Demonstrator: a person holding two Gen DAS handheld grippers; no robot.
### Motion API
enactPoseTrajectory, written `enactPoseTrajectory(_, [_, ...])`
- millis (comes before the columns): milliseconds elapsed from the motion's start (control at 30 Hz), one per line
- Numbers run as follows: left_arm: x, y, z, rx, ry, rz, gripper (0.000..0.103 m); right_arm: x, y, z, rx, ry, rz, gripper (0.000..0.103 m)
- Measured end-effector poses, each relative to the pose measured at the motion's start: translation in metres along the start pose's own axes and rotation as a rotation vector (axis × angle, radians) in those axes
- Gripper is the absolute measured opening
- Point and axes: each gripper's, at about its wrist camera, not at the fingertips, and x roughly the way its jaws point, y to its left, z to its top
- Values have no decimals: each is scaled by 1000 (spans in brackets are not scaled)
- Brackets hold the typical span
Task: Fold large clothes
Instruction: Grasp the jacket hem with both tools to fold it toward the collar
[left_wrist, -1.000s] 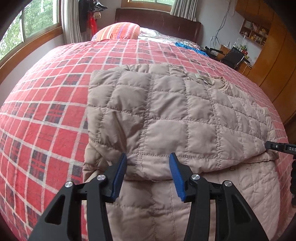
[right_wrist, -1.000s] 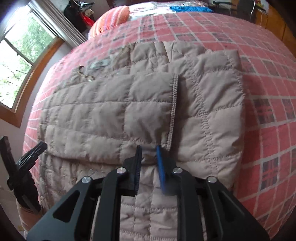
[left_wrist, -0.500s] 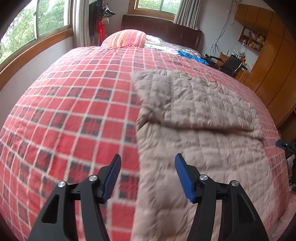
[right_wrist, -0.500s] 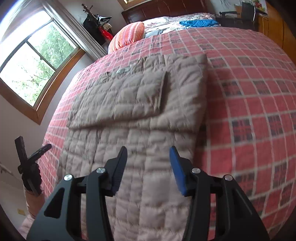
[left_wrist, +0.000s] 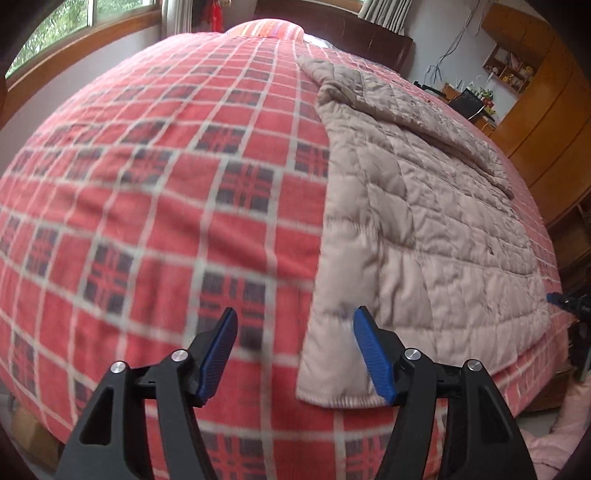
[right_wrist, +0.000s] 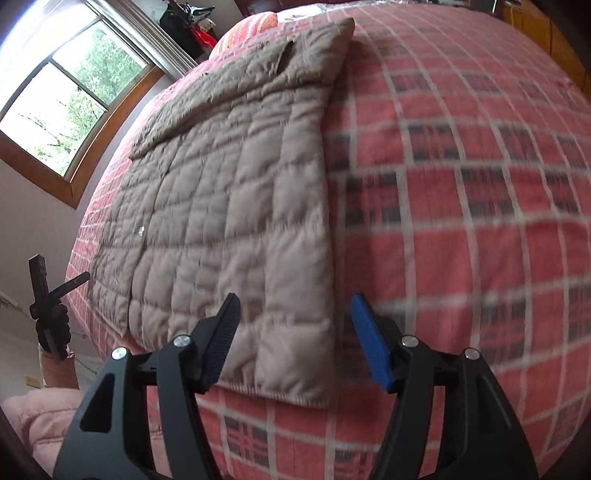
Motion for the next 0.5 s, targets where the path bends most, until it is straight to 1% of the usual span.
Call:
enactPoseTrajectory(200, [1, -4, -23, -3, 5, -51, 69, 2, -4, -28, 24, 0, 22, 63])
enactPoseTrajectory(267, [3, -5, -26, -10, 3, -73, 72, 5, -4, -32, 28, 8, 27, 63])
enactPoseTrajectory(433, [5, -9, -25, -15, 3, -135, 73, 12, -5, -40, 25, 19, 39, 61])
enactPoseTrajectory(467, [7, -11, -24, -16, 7, -149, 73, 11, -6, -40, 20, 16, 41, 59])
enactPoseTrajectory(500, [8, -11, -24, -19, 10, -152, 73, 12, -6, -41, 20, 18, 58, 53])
